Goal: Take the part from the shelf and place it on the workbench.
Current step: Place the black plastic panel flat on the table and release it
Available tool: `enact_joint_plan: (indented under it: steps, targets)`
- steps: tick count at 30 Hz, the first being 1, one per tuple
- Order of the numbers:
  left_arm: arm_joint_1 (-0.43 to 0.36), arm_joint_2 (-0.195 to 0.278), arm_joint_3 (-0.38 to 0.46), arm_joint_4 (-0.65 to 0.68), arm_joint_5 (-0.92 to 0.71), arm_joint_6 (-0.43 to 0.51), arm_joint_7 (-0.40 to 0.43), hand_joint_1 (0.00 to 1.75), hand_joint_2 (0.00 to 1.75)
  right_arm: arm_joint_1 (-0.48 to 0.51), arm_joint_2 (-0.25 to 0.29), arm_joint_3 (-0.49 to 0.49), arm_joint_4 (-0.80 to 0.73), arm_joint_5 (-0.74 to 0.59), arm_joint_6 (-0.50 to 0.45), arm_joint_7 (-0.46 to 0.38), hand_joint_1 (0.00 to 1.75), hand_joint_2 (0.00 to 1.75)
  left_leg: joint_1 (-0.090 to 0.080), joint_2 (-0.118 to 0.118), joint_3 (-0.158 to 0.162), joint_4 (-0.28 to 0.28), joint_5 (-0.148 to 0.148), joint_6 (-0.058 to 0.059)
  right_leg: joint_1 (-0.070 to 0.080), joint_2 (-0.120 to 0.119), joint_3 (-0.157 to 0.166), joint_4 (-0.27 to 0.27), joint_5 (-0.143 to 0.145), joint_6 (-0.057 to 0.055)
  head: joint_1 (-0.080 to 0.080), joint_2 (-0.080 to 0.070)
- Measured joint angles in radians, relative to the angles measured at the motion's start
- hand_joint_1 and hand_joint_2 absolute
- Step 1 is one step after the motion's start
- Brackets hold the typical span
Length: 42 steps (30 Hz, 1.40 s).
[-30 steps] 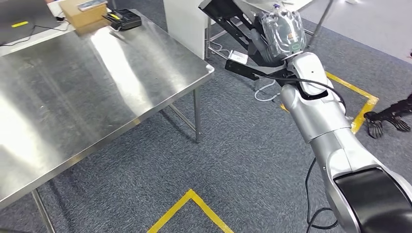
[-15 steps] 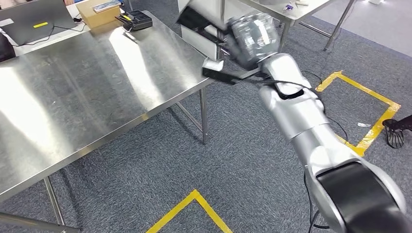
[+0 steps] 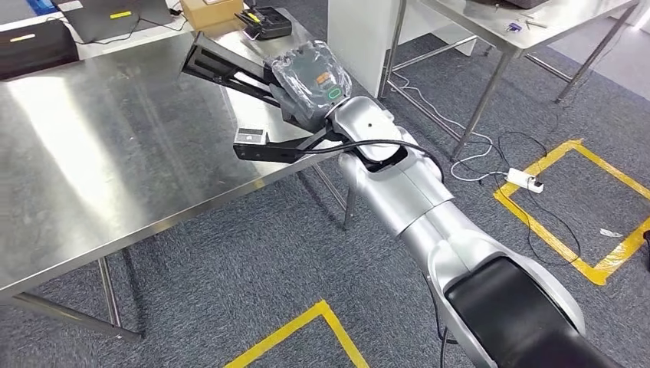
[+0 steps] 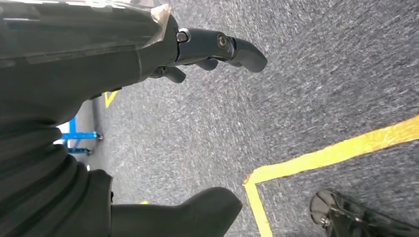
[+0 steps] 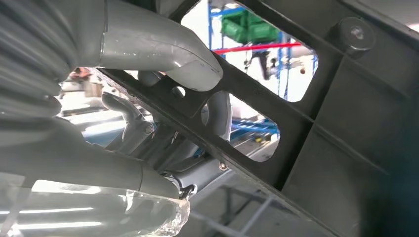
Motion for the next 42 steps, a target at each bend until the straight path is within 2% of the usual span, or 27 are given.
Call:
enact_joint_plan:
  steps: [1, 2, 3, 5, 7, 9, 11, 12, 13, 15, 16, 17, 18, 20, 22, 24, 26, 28, 30, 31, 32, 33, 35, 37, 38, 40, 42]
  targets:
    - [0.000, 0.000, 0.000, 0.000, -0.001, -0.001, -0.002, 0.00, 1.75, 0.002, 0.002, 0.004, 0.003, 0.002, 0.005, -0.001, 1.71, 1.75, 0.000, -0.011, 0.000, 0.000, 0.000, 0.000, 0.000, 0.003, -0.022, 0.038, -0.008, 0.003, 0.000, 0.000]
    - [0.000, 0.000, 0.001, 0.000, -0.001, -0.003, -0.004, 0.00, 1.75, 0.003, 0.005, 0.008, 0.004, 0.002, 0.008, -0.002, 1.71, 1.75, 0.000, -0.021, 0.000, 0.001, 0.000, 0.000, -0.001, 0.005, -0.024, 0.034, 0.001, 0.009, 0.001, 0.000]
    - [0.001, -0.001, 0.002, 0.000, -0.003, -0.004, -0.005, 0.00, 1.75, 0.003, 0.007, 0.010, 0.005, 0.003, 0.010, -0.003, 1.71, 1.75, 0.000, -0.031, 0.001, 0.001, 0.000, 0.000, -0.002, 0.008, -0.007, -0.012, 0.025, 0.016, 0.001, 0.000]
    - [0.002, -0.001, 0.004, 0.000, -0.005, -0.009, -0.009, 0.00, 1.75, 0.001, 0.014, 0.014, 0.006, 0.003, 0.015, -0.003, 1.71, 1.75, -0.002, -0.048, -0.001, 0.006, -0.002, -0.005, -0.006, 0.032, 0.060, -0.158, 0.086, 0.025, 0.002, 0.000]
    - [0.003, -0.001, 0.006, 0.000, -0.007, -0.016, -0.013, 0.00, 1.75, -0.001, 0.019, 0.019, 0.005, 0.004, 0.022, -0.003, 1.71, 1.75, -0.004, -0.061, -0.006, 0.011, -0.004, -0.014, -0.007, 0.051, 0.102, -0.246, 0.120, 0.021, 0.000, 0.000]
    - [0.005, 0.000, 0.006, 0.000, -0.009, -0.021, -0.015, 0.00, 1.75, -0.001, 0.020, 0.023, 0.005, 0.005, 0.028, -0.003, 1.71, 1.75, 0.000, -0.072, -0.009, 0.011, -0.004, -0.027, -0.006, 0.045, 0.106, -0.256, 0.126, 0.008, 0.000, 0.000]
    - [0.010, 0.002, 0.006, 0.000, -0.010, -0.024, -0.017, 0.00, 1.75, -0.002, 0.023, 0.025, 0.004, 0.005, 0.029, -0.002, 1.71, 1.75, 0.003, -0.054, -0.016, 0.024, -0.015, -0.039, -0.010, 0.034, 0.112, -0.263, 0.131, -0.005, -0.002, 0.000]
    - [0.012, 0.002, 0.006, 0.000, -0.010, -0.025, -0.017, 0.00, 1.75, -0.002, 0.025, 0.025, 0.002, 0.005, 0.030, -0.002, 1.71, 1.75, 0.004, -0.036, -0.029, 0.055, -0.035, -0.044, -0.013, 0.029, 0.115, -0.267, 0.133, -0.012, -0.004, 0.000]
    - [0.012, 0.003, 0.006, 0.000, -0.011, -0.028, -0.019, 0.00, 1.75, -0.002, 0.026, 0.026, 0.000, 0.005, 0.031, -0.001, 1.71, 1.75, 0.005, -0.015, -0.053, 0.106, -0.065, -0.048, -0.013, 0.023, 0.118, -0.269, 0.133, -0.017, -0.007, 0.000]
    - [0.012, 0.004, 0.008, 0.000, -0.010, -0.039, -0.025, 0.00, 1.75, 0.001, 0.024, 0.027, -0.004, 0.005, 0.038, -0.001, 1.71, 1.75, 0.008, 0.002, -0.116, 0.235, -0.124, -0.056, -0.011, 0.010, 0.120, -0.269, 0.131, -0.023, -0.010, 0.000]
    - [0.011, 0.004, 0.009, 0.000, -0.009, -0.044, -0.027, 0.00, 1.75, 0.005, 0.023, 0.028, -0.005, 0.006, 0.043, -0.001, 1.71, 1.75, 0.009, 0.005, -0.137, 0.276, -0.134, -0.059, -0.010, 0.002, 0.120, -0.268, 0.130, -0.024, -0.009, 0.000]
    - [0.012, 0.005, 0.011, 0.000, -0.007, -0.049, -0.029, 0.00, 1.75, 0.010, 0.022, 0.029, -0.006, 0.007, 0.046, -0.001, 1.71, 1.75, 0.010, 0.007, -0.141, 0.281, -0.126, -0.061, -0.009, -0.004, 0.120, -0.268, 0.129, -0.024, -0.010, 0.000]
    - [0.012, 0.006, 0.013, 0.000, -0.006, -0.052, -0.030, 0.00, 1.75, 0.013, 0.021, 0.030, -0.009, 0.007, 0.048, 0.000, 1.71, 1.75, 0.011, 0.011, -0.125, 0.248, -0.102, -0.061, -0.009, -0.011, 0.121, -0.268, 0.128, -0.024, -0.010, 0.000]
    - [0.012, 0.008, 0.014, 0.000, -0.006, -0.055, -0.031, 0.00, 1.75, 0.015, 0.020, 0.033, -0.016, 0.008, 0.048, 0.001, 1.71, 1.75, 0.009, 0.034, -0.052, 0.112, -0.041, -0.058, -0.006, -0.021, 0.125, -0.267, 0.124, -0.020, -0.011, 0.000]
    - [0.011, 0.008, 0.014, 0.000, -0.006, -0.055, -0.032, 0.00, 1.75, 0.014, 0.018, 0.034, -0.023, 0.008, 0.048, 0.003, 1.71, 1.75, 0.003, 0.047, -0.003, 0.023, -0.015, -0.048, 0.002, -0.029, 0.127, -0.267, 0.119, -0.012, -0.008, 0.000]
    - [0.010, 0.008, 0.014, 0.000, -0.006, -0.056, -0.032, 0.00, 1.75, 0.014, 0.017, 0.036, -0.026, 0.008, 0.048, 0.004, 1.71, 1.75, -0.003, 0.037, 0.000, 0.013, -0.017, -0.035, 0.005, -0.039, 0.130, -0.268, 0.116, -0.003, -0.006, 0.000]
    - [0.010, 0.008, 0.014, 0.000, -0.006, -0.055, -0.032, 0.00, 1.75, 0.014, 0.016, 0.038, -0.030, 0.011, 0.049, 0.006, 1.71, 1.75, 0.000, 0.026, 0.004, 0.007, -0.012, -0.023, 0.004, -0.036, 0.125, -0.257, 0.107, 0.006, -0.005, 0.000]
    - [0.010, 0.009, 0.014, 0.000, -0.009, -0.051, -0.032, 0.00, 1.75, 0.014, 0.012, 0.040, -0.036, 0.018, 0.052, 0.010, 1.71, 1.75, 0.004, 0.017, 0.008, 0.000, -0.007, -0.009, 0.002, -0.014, 0.087, -0.179, 0.069, 0.007, -0.004, 0.000]
    - [0.009, 0.009, 0.015, 0.000, -0.015, -0.047, -0.032, 0.00, 1.75, 0.021, 0.004, 0.041, -0.038, 0.027, 0.055, 0.015, 1.71, 1.75, 0.003, 0.003, 0.008, 0.000, -0.007, -0.002, -0.002, 0.002, 0.018, -0.036, 0.015, 0.003, -0.003, 0.000]
    - [0.009, 0.009, 0.015, 0.000, -0.017, -0.045, -0.032, 0.00, 1.75, 0.027, -0.001, 0.042, -0.039, 0.032, 0.056, 0.017, 1.71, 1.75, 0.003, -0.005, 0.008, 0.000, -0.007, -0.002, -0.002, 0.004, -0.011, 0.018, -0.001, 0.004, -0.002, 0.000]
    - [0.010, 0.009, 0.015, 0.000, -0.019, -0.044, -0.032, 0.00, 1.75, 0.033, -0.004, 0.042, -0.039, 0.036, 0.056, 0.018, 1.71, 1.75, 0.003, -0.014, 0.008, 0.001, -0.008, -0.001, -0.003, 0.006, -0.024, 0.039, -0.001, 0.009, -0.002, 0.000]
    - [0.010, 0.009, 0.015, 0.000, -0.019, -0.043, -0.031, 0.00, 1.75, 0.037, -0.007, 0.042, -0.039, 0.039, 0.056, 0.020, 1.71, 1.75, 0.003, -0.023, 0.009, 0.002, -0.008, -0.002, -0.004, 0.008, -0.017, 0.016, 0.015, 0.016, -0.002, 0.000]
    - [0.011, 0.009, 0.016, 0.000, -0.020, -0.043, -0.028, 0.00, 1.75, 0.038, -0.009, 0.043, -0.041, 0.044, 0.056, 0.023, 1.71, 1.75, 0.003, -0.039, 0.008, 0.004, -0.008, -0.004, -0.008, 0.024, 0.043, -0.116, 0.072, 0.028, -0.001, 0.000]
    - [0.010, 0.010, 0.017, 0.000, -0.021, -0.043, -0.026, 0.00, 1.75, 0.038, -0.009, 0.043, -0.044, 0.049, 0.054, 0.025, 1.71, 1.75, 0.000, -0.054, 0.005, 0.010, -0.010, -0.013, -0.012, 0.045, 0.097, -0.229, 0.113, 0.028, -0.002, 0.000]
    - [0.010, 0.010, 0.018, 0.000, -0.021, -0.043, -0.025, 0.00, 1.75, 0.039, -0.009, 0.043, -0.045, 0.051, 0.053, 0.026, 1.71, 1.75, 0.000, -0.060, 0.002, 0.011, -0.011, -0.018, -0.012, 0.050, 0.108, -0.251, 0.120, 0.024, -0.003, 0.000]
    - [0.013, 0.011, 0.022, 0.000, -0.020, -0.045, -0.025, 0.00, 1.75, 0.042, -0.008, 0.043, -0.046, 0.053, 0.050, 0.027, 1.71, 1.75, 0.003, -0.069, 0.002, 0.007, -0.009, -0.031, -0.010, 0.043, 0.112, -0.259, 0.125, 0.013, -0.004, 0.000]
    - [0.015, 0.012, 0.027, 0.000, -0.020, -0.046, -0.027, 0.00, 1.75, 0.042, -0.006, 0.043, -0.049, 0.057, 0.046, 0.028, 1.71, 1.75, 0.006, -0.070, 0.005, -0.001, -0.003, -0.021, -0.011, 0.040, 0.114, -0.268, 0.132, 0.008, -0.005, 0.000]
